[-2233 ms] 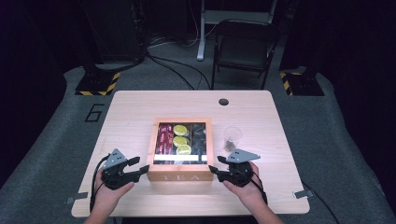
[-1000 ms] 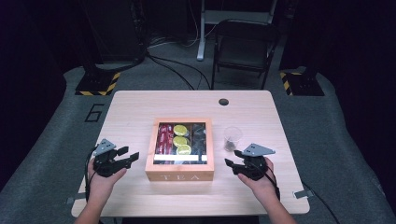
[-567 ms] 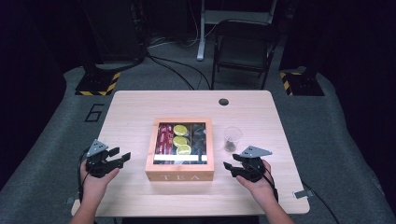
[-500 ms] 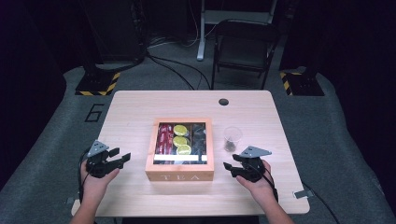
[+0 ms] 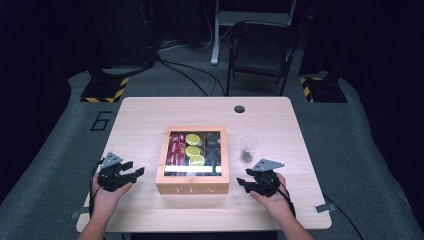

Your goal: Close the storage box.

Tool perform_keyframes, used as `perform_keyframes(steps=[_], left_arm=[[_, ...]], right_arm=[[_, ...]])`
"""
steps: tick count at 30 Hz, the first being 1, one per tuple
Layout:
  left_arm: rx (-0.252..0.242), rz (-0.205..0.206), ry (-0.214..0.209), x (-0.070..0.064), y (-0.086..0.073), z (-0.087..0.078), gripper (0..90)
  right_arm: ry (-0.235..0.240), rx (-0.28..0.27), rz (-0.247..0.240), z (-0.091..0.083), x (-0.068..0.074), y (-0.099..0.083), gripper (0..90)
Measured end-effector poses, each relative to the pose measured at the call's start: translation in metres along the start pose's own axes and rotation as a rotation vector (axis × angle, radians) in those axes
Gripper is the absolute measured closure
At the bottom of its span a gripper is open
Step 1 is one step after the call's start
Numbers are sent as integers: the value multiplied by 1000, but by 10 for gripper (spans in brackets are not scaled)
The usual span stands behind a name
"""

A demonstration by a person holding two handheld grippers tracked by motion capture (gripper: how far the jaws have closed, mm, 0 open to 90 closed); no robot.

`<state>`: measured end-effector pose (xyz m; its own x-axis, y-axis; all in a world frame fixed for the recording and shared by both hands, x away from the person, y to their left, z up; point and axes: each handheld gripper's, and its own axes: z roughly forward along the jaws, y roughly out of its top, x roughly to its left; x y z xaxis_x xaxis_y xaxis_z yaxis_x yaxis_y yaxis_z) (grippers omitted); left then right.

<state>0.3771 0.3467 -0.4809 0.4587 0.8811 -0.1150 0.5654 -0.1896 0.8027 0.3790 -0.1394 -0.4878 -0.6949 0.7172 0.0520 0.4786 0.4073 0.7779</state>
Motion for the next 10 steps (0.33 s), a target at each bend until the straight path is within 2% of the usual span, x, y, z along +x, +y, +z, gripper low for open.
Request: perform_keyframes(steps=[3,6,8,10], left_arm=[[5,0,-2,-1,0,2,417],[-2,1,-1,-1,1,0,415],[-4,0,1,-2,1,0,409],[-12,2,-2,-4,2,0,403]], right_arm=[[2,8,-14,2,2,0,468],[-1,0,-5,1,4,0,468],[0,-3,-20,0,3,0,468],[2,-39,-11,-8,7,3,467]])
